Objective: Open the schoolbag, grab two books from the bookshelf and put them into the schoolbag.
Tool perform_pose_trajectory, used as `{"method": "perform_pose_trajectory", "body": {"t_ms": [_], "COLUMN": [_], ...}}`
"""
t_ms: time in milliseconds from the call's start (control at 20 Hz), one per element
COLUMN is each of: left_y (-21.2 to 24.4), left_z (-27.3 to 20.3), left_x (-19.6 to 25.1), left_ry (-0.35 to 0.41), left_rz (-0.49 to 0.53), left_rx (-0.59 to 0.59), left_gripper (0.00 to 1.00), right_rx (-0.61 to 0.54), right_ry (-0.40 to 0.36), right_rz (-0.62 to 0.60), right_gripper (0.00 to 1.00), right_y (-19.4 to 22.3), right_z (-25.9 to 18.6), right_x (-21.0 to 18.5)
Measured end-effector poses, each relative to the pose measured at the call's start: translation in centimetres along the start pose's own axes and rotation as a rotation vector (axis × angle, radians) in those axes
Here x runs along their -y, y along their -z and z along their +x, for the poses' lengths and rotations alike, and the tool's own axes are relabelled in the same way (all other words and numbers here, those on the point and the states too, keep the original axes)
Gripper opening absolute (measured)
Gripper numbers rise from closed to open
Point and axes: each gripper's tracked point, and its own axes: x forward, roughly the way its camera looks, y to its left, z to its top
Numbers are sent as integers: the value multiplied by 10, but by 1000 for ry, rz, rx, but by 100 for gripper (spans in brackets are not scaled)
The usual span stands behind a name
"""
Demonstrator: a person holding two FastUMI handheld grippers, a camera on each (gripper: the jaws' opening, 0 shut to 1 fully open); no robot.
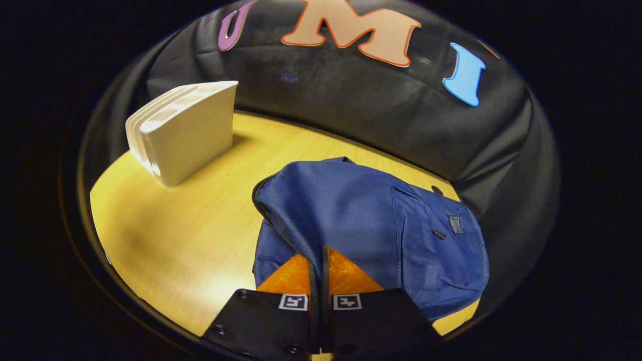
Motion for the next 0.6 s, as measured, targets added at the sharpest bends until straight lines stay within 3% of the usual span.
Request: {"method": "perform_pose_trajectory", "body": {"t_ms": [50,150,350,600], "left_y": [0,1,1,6], "left_z": [1,3,8,14], "left_x": [0,1,-1,-1], "left_ry": [2,3,1,1], "left_rz": [-3,-11,-21,-27], "left_rx": [1,-3,2,-7], "left_gripper": [99,95,99,99], "right_rx": [1,-1,2,35], "right_ry": [9,23,8,-46], "right_rz": [-17,-37,-49,15], "right_gripper": [7,9,17,70], "right_y": [1,2,-1,-12], "right_z": [-2,-1,-5,-14], "right_x": [0,-1,-6,-20]}}
